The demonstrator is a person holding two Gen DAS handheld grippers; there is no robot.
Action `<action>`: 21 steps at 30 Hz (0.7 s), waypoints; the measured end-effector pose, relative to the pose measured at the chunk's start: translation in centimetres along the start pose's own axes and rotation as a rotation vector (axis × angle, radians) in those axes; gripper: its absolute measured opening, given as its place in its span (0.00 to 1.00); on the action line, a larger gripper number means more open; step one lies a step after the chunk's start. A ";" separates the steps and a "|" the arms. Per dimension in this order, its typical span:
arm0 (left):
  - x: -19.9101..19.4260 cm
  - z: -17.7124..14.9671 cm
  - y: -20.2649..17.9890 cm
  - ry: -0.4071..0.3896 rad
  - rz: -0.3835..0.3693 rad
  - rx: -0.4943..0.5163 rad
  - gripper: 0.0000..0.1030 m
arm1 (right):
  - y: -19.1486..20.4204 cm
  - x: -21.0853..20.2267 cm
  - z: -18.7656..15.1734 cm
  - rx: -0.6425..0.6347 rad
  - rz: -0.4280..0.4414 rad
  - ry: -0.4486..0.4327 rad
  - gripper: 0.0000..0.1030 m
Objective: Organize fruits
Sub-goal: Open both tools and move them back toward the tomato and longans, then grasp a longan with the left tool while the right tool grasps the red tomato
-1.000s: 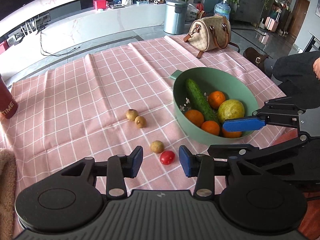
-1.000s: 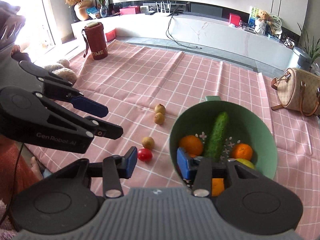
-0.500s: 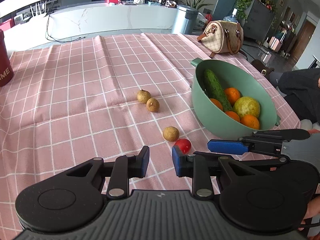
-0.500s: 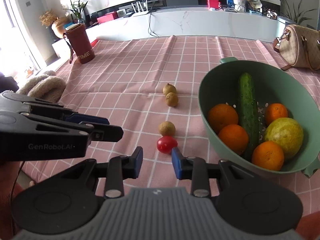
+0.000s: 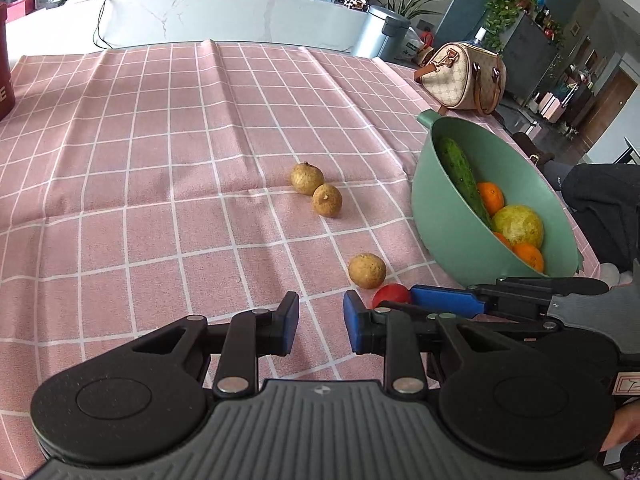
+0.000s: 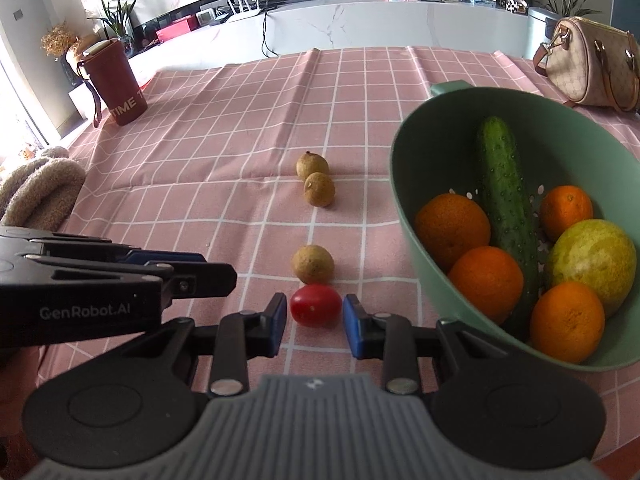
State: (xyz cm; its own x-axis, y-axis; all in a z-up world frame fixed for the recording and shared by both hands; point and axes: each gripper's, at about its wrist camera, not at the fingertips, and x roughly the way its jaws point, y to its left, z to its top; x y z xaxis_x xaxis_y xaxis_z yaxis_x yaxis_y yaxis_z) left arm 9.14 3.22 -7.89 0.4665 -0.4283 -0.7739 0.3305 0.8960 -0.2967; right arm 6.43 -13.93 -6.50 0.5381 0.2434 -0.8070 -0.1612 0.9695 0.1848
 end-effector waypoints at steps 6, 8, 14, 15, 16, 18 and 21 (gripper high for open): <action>0.6 0.5 -0.2 0.015 -0.025 0.005 0.29 | -0.2 0.4 0.2 0.019 -0.009 0.012 0.24; 1.0 0.8 -0.7 0.028 -0.030 0.034 0.29 | -0.2 0.1 0.0 0.021 -0.018 0.015 0.24; 3.0 2.0 -3.1 0.061 -0.047 0.139 0.36 | -0.5 -1.3 -0.8 0.028 -0.090 0.004 0.24; 3.3 2.1 -3.3 0.068 -0.045 0.150 0.37 | -0.9 -1.2 -0.8 0.048 -0.091 0.011 0.24; 3.7 2.2 -3.5 0.072 -0.034 0.156 0.37 | -1.2 -1.1 -0.8 0.069 -0.087 0.021 0.24; 4.1 2.4 -3.8 0.075 -0.026 0.159 0.37 | -1.8 -0.9 -0.8 0.104 -0.070 0.032 0.24; 4.6 2.4 -3.9 0.079 -0.029 0.159 0.37 | -2.1 -0.8 -0.7 0.120 -0.058 0.032 0.24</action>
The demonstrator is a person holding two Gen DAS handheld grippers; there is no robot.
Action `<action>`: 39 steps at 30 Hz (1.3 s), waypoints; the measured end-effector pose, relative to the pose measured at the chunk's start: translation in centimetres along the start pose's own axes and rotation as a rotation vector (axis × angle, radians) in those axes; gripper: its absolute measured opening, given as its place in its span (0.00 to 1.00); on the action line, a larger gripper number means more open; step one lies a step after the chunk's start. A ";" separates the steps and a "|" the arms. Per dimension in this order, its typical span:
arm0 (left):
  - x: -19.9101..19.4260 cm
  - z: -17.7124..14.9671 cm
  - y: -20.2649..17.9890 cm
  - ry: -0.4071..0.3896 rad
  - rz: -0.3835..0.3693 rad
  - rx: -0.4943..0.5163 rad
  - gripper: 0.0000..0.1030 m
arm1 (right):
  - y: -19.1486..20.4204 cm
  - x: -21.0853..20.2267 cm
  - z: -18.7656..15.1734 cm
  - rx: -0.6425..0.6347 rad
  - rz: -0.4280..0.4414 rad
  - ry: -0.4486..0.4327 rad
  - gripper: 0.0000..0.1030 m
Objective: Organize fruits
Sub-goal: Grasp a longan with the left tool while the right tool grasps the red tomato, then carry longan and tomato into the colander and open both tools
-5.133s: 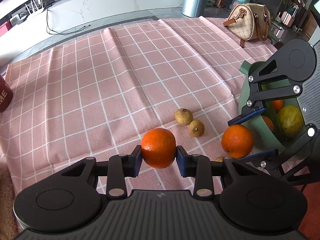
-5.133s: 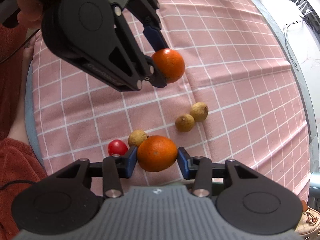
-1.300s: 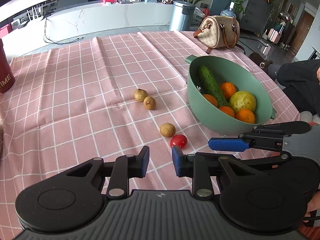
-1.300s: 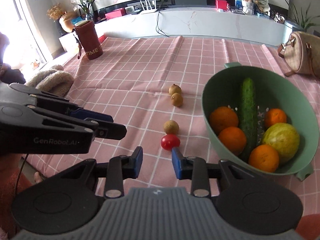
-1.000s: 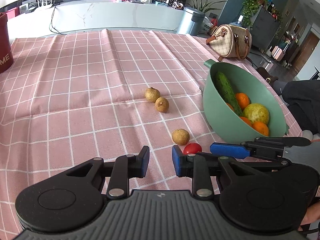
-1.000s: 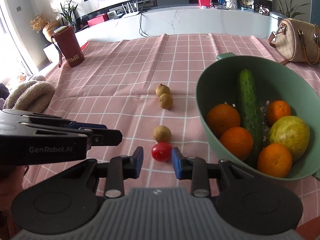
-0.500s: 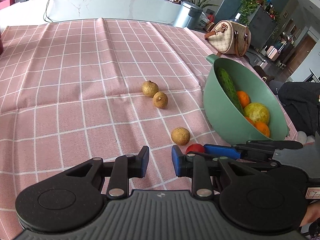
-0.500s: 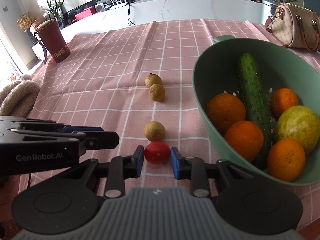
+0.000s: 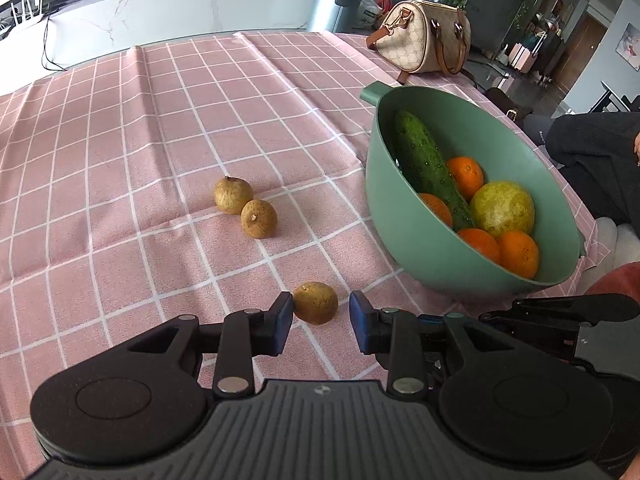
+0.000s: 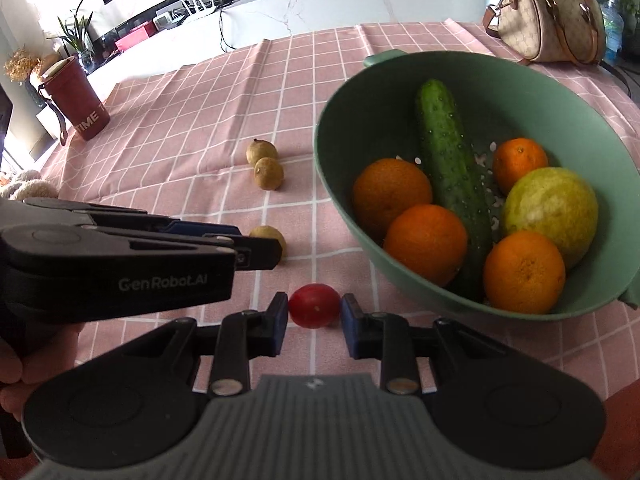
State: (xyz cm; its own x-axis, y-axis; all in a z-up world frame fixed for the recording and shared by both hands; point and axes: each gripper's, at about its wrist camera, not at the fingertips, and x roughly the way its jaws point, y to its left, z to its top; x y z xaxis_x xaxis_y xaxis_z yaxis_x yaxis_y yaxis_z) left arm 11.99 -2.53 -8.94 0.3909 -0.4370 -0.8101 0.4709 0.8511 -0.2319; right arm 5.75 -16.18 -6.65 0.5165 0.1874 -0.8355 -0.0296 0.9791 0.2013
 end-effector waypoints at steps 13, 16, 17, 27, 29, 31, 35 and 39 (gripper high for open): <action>0.2 -0.2 0.2 -0.008 0.046 -0.034 0.29 | -0.3 0.0 0.1 0.017 0.029 0.007 0.24; -1.1 -0.5 -0.1 -0.031 0.054 -0.048 0.29 | -0.1 -0.4 0.1 -0.001 0.044 -0.007 0.24; -1.6 -0.6 -0.3 -0.034 0.064 -0.053 0.29 | 0.0 -0.6 0.1 -0.006 0.048 -0.008 0.24; -6.6 -0.8 -3.4 -0.085 0.070 -0.066 0.29 | -0.1 -5.7 -1.0 -0.111 0.170 -0.043 0.24; -7.1 -0.3 -4.5 -0.091 0.069 -0.048 0.29 | -0.6 -6.9 -1.0 -0.127 0.186 -0.054 0.24; -7.4 0.2 -5.4 -0.096 0.065 -0.038 0.29 | -1.3 -8.0 -0.9 -0.140 0.193 -0.067 0.24; -7.3 1.2 -7.2 -0.091 0.072 -0.001 0.29 | -2.8 -9.7 -0.3 -0.161 0.181 -0.088 0.24; -6.7 2.5 -8.7 -0.085 0.071 0.038 0.29 | -4.7 -10.8 0.7 -0.172 0.149 -0.100 0.24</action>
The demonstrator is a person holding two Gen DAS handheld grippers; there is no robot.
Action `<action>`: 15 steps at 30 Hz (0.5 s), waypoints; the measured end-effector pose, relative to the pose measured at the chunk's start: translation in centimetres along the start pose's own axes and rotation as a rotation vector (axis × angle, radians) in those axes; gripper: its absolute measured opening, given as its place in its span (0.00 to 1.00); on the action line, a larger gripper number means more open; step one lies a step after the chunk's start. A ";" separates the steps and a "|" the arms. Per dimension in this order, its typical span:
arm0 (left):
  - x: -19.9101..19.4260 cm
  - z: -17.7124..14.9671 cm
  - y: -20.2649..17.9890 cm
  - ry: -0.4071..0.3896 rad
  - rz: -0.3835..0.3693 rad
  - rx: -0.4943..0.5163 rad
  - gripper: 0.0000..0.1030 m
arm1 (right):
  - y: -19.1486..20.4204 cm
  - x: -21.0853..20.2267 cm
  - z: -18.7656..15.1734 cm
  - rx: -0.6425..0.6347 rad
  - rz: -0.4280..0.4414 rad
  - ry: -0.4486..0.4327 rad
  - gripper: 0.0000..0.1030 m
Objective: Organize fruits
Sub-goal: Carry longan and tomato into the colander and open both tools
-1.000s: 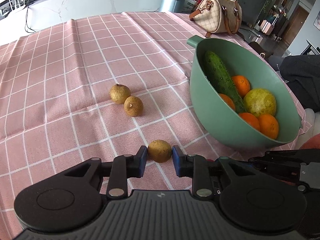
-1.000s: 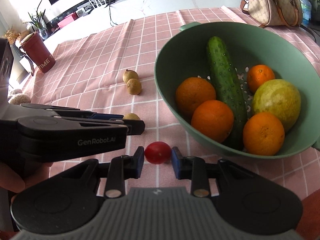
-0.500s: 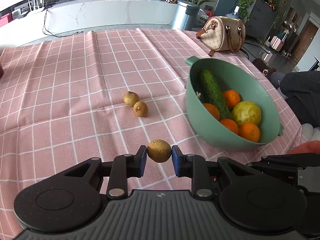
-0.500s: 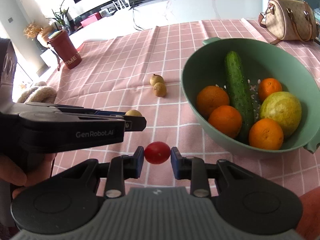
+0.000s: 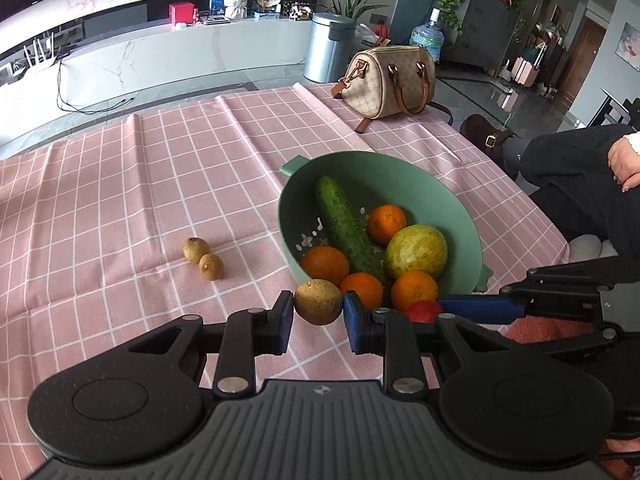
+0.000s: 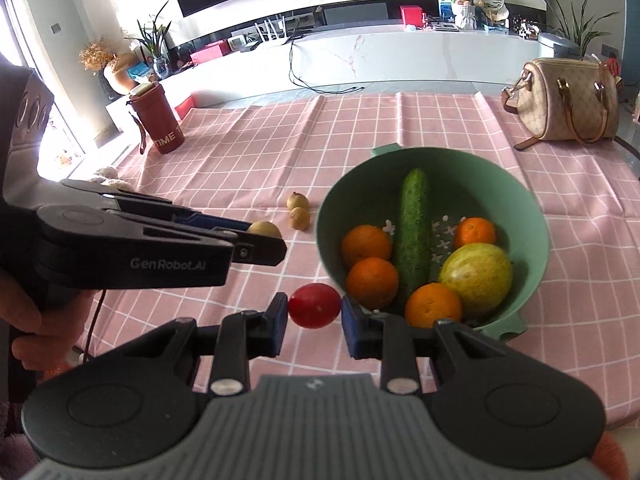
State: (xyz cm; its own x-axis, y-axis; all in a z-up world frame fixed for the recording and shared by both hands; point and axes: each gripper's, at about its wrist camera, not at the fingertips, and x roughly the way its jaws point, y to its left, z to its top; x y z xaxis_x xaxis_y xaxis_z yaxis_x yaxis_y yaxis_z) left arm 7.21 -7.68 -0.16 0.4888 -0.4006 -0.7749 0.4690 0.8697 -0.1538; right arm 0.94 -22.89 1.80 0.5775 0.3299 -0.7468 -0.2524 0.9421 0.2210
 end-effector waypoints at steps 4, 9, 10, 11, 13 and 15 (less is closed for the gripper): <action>1.0 1.5 -1.3 0.008 0.011 0.036 0.29 | -2.1 -0.8 1.0 -0.032 -0.052 -0.009 0.24; 3.0 3.1 -2.1 0.035 0.036 0.061 0.29 | -4.3 -0.3 2.6 -0.085 -0.077 -0.003 0.24; 3.4 3.2 -2.1 0.041 0.041 0.063 0.29 | -4.6 0.0 2.9 -0.101 -0.086 0.001 0.24; 3.8 3.4 -2.1 0.047 0.044 0.065 0.29 | -4.8 0.2 3.2 -0.117 -0.093 0.004 0.24; 4.6 3.7 -2.1 0.062 0.051 0.076 0.29 | -5.3 0.9 3.8 -0.147 -0.103 0.013 0.24; 5.3 4.0 -2.2 0.071 0.067 0.096 0.29 | -6.0 1.6 4.3 -0.167 -0.100 0.027 0.24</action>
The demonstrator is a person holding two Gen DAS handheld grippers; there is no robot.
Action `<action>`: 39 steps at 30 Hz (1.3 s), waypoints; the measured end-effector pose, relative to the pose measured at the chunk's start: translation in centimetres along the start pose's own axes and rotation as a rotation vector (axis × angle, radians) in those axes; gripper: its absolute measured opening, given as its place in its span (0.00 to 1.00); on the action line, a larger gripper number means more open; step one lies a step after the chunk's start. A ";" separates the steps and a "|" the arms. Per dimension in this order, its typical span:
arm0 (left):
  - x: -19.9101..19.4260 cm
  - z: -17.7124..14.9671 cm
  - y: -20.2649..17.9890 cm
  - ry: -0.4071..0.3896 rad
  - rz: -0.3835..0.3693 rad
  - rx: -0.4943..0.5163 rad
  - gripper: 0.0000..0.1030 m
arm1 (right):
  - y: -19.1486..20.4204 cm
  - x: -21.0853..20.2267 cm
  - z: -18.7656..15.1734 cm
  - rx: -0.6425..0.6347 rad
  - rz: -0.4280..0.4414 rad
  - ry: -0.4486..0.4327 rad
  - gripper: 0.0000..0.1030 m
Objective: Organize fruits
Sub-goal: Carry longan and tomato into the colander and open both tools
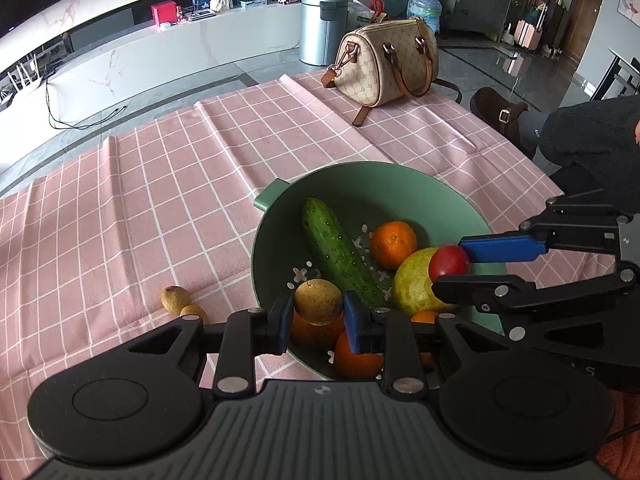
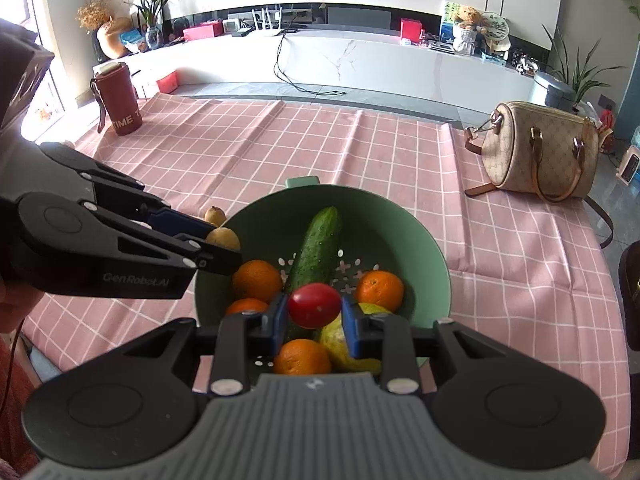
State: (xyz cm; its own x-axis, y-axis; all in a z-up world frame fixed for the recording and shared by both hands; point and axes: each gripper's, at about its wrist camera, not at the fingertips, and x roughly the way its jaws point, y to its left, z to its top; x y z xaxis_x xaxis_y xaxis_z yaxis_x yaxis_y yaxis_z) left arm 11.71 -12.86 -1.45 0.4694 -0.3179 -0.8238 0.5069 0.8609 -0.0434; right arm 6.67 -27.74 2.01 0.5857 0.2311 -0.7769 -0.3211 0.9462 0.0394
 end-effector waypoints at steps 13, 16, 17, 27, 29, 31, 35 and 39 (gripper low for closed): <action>4.2 2.2 0.5 0.086 0.016 0.098 0.29 | -2.4 6.9 3.2 -0.179 0.037 0.094 0.24; 4.9 2.5 0.6 0.106 0.011 0.121 0.29 | -2.5 8.1 3.8 -0.237 0.042 0.111 0.24; 5.1 2.5 0.6 0.111 0.012 0.129 0.29 | -2.5 8.5 3.9 -0.251 0.053 0.115 0.24; 6.2 2.8 0.5 0.138 -0.011 0.165 0.30 | -3.2 10.3 4.8 -0.325 0.111 0.155 0.29; 6.3 2.6 0.6 0.135 -0.011 0.168 0.33 | -3.4 10.4 4.8 -0.320 0.108 0.159 0.29; 6.3 2.6 0.5 0.134 -0.009 0.175 0.34 | -3.6 10.4 4.9 -0.313 0.105 0.162 0.29; 6.1 2.6 0.5 0.127 -0.015 0.172 0.40 | -3.7 10.3 5.0 -0.292 0.101 0.155 0.30; 5.4 2.5 0.2 0.119 -0.013 0.178 0.45 | -3.4 9.9 4.9 -0.285 0.079 0.154 0.35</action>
State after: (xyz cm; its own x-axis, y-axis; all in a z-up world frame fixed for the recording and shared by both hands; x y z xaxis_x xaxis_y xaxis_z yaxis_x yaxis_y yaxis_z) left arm 16.18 -15.42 -4.52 0.3786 -0.2701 -0.8853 0.6368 0.7701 0.0373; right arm 17.19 -27.55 -2.69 0.4384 0.2433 -0.8652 -0.5686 0.8206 -0.0573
